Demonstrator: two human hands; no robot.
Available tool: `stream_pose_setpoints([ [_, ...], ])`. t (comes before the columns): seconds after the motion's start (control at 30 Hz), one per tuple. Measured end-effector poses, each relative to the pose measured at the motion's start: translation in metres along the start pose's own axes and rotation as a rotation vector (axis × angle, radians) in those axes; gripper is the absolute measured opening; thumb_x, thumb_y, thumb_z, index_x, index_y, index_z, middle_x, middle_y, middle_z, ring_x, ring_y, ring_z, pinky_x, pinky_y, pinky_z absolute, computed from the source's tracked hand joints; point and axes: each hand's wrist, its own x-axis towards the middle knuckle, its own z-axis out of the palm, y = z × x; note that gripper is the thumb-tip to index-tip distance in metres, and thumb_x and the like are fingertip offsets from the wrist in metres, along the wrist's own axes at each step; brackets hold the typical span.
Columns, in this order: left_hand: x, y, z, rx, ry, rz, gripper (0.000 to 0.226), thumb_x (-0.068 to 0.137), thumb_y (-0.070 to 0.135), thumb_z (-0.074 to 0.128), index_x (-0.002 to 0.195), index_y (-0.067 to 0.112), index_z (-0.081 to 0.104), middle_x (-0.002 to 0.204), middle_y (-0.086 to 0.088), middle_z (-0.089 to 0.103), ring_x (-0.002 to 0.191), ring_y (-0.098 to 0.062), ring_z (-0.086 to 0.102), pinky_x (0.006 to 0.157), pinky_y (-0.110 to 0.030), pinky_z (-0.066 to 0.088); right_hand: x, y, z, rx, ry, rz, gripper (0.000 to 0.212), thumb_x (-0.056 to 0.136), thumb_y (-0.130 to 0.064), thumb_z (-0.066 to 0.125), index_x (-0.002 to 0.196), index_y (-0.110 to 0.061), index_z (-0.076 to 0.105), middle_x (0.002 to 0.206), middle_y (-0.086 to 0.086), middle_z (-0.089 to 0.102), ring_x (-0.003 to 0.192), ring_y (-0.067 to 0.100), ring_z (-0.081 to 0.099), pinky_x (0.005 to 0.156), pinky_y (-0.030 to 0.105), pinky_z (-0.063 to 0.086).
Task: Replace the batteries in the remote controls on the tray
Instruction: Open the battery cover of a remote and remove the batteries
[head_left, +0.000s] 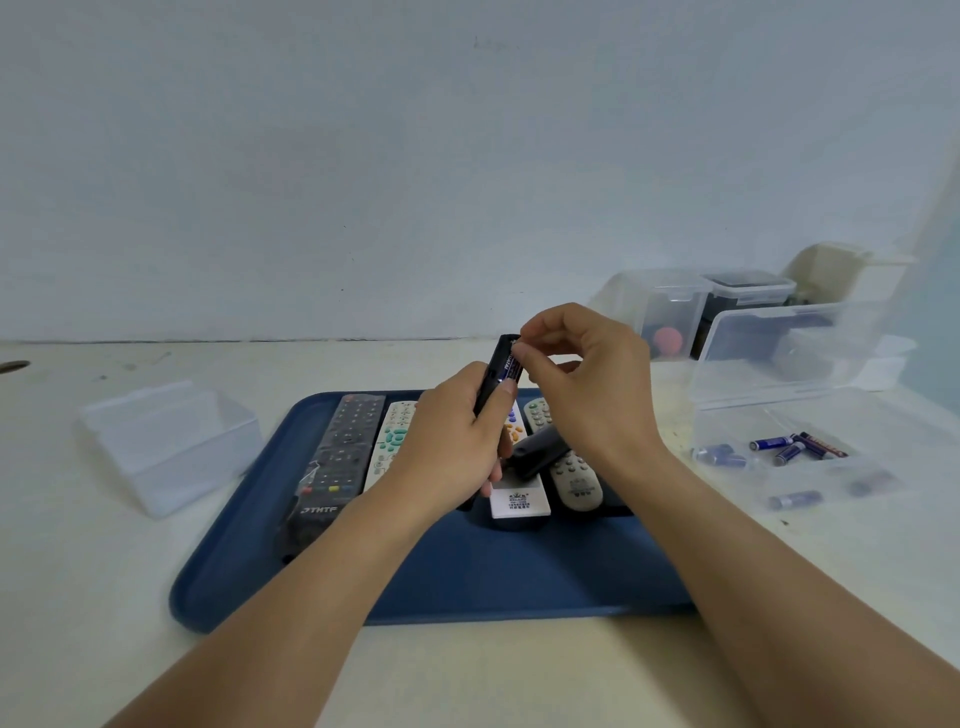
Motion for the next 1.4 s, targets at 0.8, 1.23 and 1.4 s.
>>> stream_pose_setpoints([
  [0.8,0.003,0.007,-0.002,-0.323,-0.080,-0.135,0.026,0.108,0.031,0.045,0.103,0.011,0.060,0.064,-0.009,0.063,0.048,-0.022,0.054,0.042,-0.029,0.047,0.023,0.015,-0.010,1.308,0.013,1.155,0.016,0.093,0.000,0.050,0.096,-0.001,0.066,0.080,0.013,0.058,0.068,0.016,0.051,0.067,0.023,0.047],
  [1.23,0.014,0.005,-0.049,-0.909,-0.201,-0.312,0.052,0.090,0.040,0.054,0.114,-0.001,0.072,0.109,-0.020,0.073,0.067,-0.026,0.064,0.043,-0.024,0.050,0.023,0.011,-0.023,0.354,-0.344,0.411,0.036,0.093,-0.033,0.069,0.088,0.002,0.064,0.049,-0.009,0.035,0.047,0.011,0.023,0.042,0.023,0.021],
  [1.4,0.019,0.001,-0.047,-1.018,-0.054,-0.212,0.037,0.089,0.032,0.063,0.112,0.006,0.074,0.116,-0.011,0.071,0.082,-0.017,0.062,0.063,-0.022,0.050,0.009,0.003,-0.008,0.434,-0.538,0.531,0.032,0.100,-0.036,0.058,0.084,-0.008,0.055,0.050,-0.008,0.028,0.043,0.008,0.019,0.037,0.019,0.020],
])
